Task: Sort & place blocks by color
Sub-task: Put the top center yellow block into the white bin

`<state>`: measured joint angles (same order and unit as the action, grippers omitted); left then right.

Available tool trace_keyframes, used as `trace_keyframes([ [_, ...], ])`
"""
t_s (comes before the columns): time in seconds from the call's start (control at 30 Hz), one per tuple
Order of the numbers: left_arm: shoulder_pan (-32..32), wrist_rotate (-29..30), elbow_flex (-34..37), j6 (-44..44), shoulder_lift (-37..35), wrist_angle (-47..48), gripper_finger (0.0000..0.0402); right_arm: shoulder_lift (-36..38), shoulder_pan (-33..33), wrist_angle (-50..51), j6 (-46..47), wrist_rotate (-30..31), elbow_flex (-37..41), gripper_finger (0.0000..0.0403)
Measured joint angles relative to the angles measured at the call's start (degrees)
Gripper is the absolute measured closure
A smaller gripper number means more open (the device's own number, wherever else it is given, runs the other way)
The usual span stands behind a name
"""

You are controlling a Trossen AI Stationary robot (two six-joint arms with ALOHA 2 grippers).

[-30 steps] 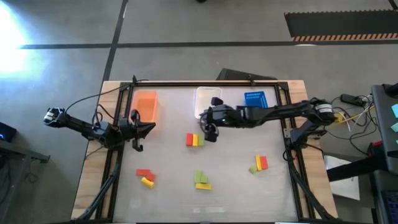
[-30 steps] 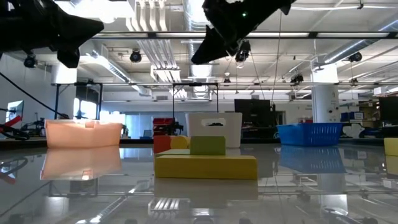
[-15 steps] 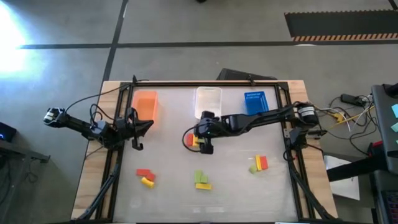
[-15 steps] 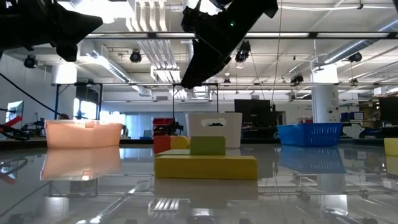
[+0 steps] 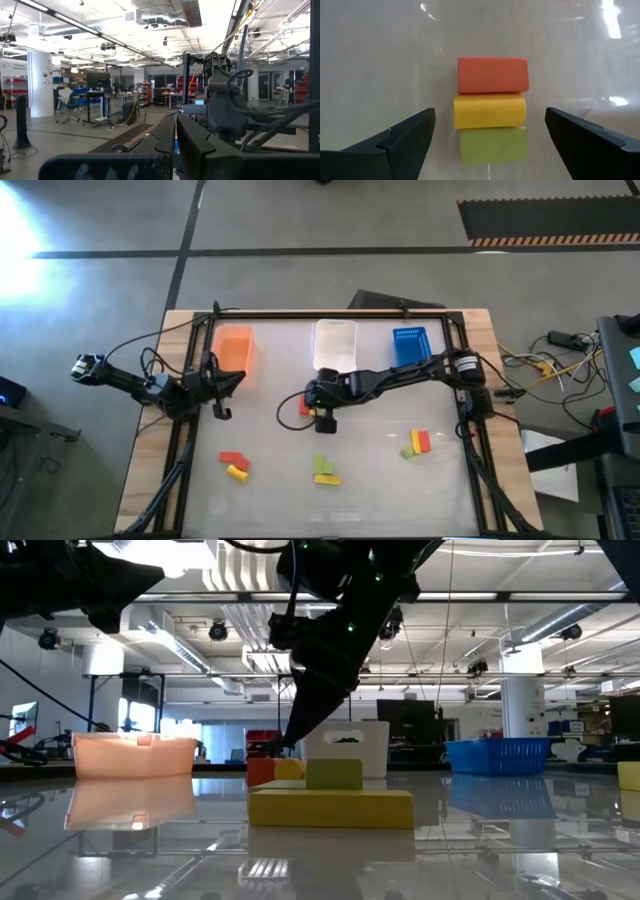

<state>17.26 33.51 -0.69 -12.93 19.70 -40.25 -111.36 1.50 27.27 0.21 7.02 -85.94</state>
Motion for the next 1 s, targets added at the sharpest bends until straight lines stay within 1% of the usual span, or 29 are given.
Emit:
trace_keyframes([
  [0.23,0.00,0.10,0.00,-1.52,-0.45,-0.04,0.0400,-3.22,-0.08,-0.56,-0.32,0.00,-0.27,0.0035],
  [0.53,0.00,0.15,-0.02,-1.49,-0.73,0.11,0.0400,-4.03,-0.49,-3.33,-2.74,0.01,-0.24,0.0038],
  [1.0,0.00,0.25,0.00,-1.33,-0.74,0.09,0.0400,-4.26,-1.51,-3.82,-3.41,-1.33,-0.03,0.0109],
])
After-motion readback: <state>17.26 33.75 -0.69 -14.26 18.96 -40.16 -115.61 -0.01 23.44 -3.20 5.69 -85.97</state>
